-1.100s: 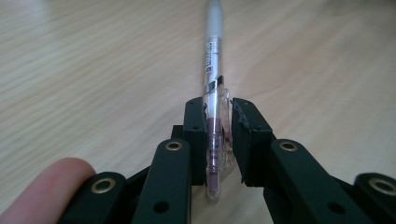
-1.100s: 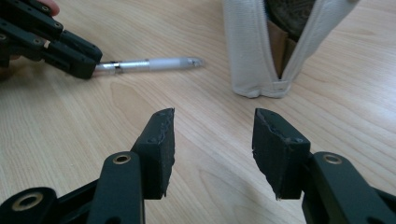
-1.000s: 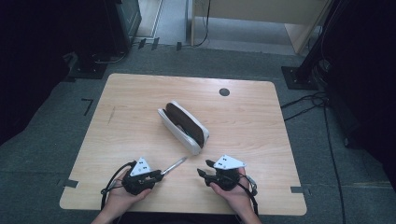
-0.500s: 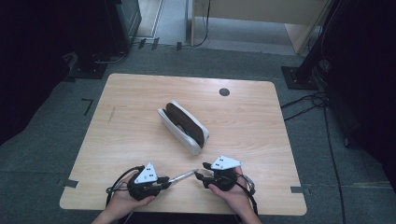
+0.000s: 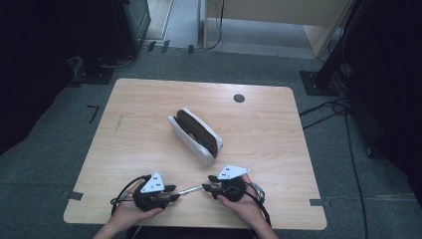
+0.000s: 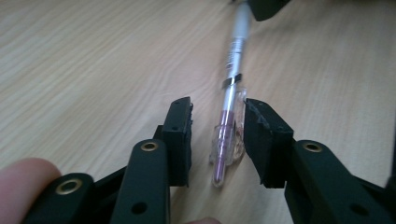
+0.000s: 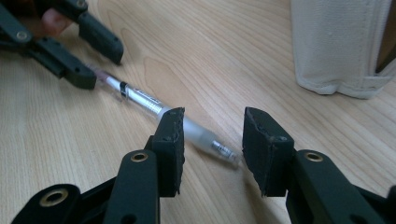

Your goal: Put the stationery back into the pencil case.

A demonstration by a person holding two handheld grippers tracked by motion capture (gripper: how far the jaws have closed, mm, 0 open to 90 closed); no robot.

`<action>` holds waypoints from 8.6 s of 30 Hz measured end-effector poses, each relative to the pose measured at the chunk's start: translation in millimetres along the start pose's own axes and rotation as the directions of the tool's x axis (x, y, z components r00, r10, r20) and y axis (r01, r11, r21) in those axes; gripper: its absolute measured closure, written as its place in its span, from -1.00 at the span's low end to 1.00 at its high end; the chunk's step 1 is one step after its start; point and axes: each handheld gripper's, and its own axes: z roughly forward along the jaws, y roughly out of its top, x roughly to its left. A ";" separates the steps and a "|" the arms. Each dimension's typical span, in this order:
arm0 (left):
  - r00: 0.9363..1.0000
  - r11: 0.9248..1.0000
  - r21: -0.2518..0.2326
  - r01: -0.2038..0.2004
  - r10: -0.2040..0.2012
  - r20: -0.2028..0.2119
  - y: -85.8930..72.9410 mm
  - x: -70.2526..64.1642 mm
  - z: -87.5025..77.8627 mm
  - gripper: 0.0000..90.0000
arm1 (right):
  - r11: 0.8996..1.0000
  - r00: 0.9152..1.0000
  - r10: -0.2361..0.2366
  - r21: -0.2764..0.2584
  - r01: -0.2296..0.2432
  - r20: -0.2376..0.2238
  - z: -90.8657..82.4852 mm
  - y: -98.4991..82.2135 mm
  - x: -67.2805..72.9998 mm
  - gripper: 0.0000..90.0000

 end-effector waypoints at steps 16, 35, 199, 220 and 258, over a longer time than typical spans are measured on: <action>0.959 0.977 -0.074 0.198 -0.208 -0.191 -8.4 30.3 -10.3 0.09 | 0.998 0.998 -0.043 0.042 0.045 -0.047 1.2 -2.0 8.4 0.74; 0.857 0.956 -0.046 0.291 -0.281 -0.431 -22.3 60.0 -29.0 -0.69 | 0.996 0.996 -0.076 0.042 0.075 0.047 3.0 -1.0 22.6 0.81; 0.865 0.959 -0.045 0.279 -0.272 -0.422 -24.6 57.9 -28.8 -0.79 | 0.997 0.954 -0.052 -0.037 0.066 0.294 0.8 148.0 -29.4 0.81; 0.865 0.959 -0.046 0.280 -0.273 -0.422 -24.6 57.8 -28.8 -0.79 | 0.999 0.960 -0.029 -0.028 0.038 0.277 12.1 144.3 -37.2 0.74; 0.865 0.959 -0.045 0.280 -0.272 -0.422 -24.6 57.9 -28.8 -0.78 | 0.989 0.923 0.113 -0.132 -0.068 0.369 -63.8 105.6 -35.7 -1.00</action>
